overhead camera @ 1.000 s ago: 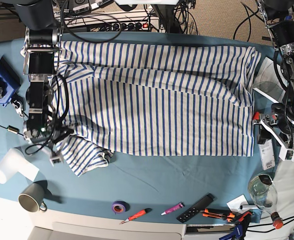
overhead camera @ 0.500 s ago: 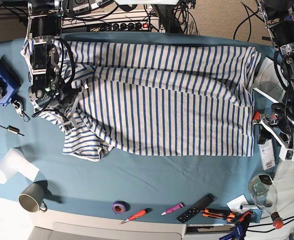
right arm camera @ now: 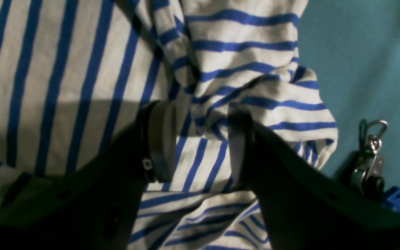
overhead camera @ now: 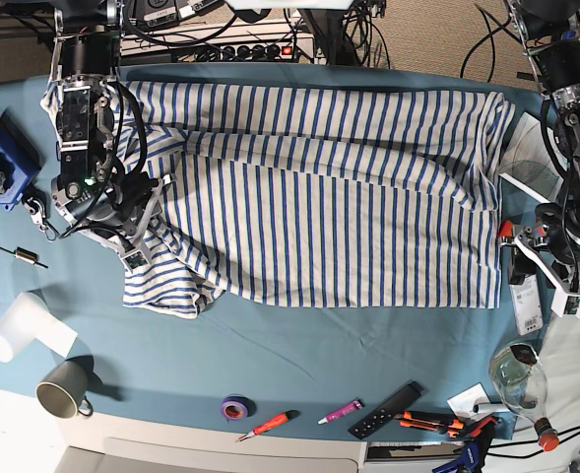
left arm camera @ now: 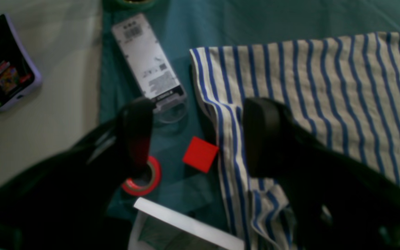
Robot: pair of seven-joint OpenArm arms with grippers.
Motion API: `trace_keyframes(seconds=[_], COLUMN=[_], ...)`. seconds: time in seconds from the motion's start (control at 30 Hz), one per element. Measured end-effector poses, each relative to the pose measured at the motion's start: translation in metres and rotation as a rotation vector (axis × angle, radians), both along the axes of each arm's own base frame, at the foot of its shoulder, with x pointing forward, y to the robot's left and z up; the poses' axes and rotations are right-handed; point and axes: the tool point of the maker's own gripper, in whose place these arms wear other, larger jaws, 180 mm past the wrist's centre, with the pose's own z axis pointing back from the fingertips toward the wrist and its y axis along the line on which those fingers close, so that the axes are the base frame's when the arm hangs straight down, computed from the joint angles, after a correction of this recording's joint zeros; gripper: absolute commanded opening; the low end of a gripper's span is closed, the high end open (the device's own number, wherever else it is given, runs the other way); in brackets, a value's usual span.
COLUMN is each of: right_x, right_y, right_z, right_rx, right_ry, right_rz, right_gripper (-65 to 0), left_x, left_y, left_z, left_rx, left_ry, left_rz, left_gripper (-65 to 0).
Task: Fold the T-shirt properly
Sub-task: 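Lift the sleeve with the right gripper and fold it over the body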
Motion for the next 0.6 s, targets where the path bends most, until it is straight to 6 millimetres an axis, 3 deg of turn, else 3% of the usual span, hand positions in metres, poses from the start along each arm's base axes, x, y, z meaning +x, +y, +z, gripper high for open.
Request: trace_keyframes(seconds=[0.07,0.17,0.27,0.37,0.6], right_x=[0.0,0.018,0.04,0.052,0.107], right_y=[0.001,0.007,-0.014,-0.039,-0.045], right_z=[0.011,0.051,0.087,0.087,0.063], right_rx=[-0.016,-0.02,-0.079,-0.089,0.094], right_ry=[-0.019,-0.198,-0.402,-0.408,-0.311], right_rz=[-0.007,-0.011,-0.125,-0.242,-0.33], right_gripper=[-40.4,-40.4,-40.4,-40.3,-40.1], left_x=[0.0,0.0,0.0,-0.001,-0.001], left_y=[0.0,0.0,0.0,0.0,0.0], left_z=[0.0,0.0,0.0,-0.001,-0.001], left_rx=[0.0,0.0,0.0,-0.001,-0.001], left_ry=[0.0,0.001,0.001,0.003,0.004], left_rz=[0.0,0.0,0.001,0.001,0.001], left_gripper=[-24.2,-24.2,-24.2,-24.2,-24.2])
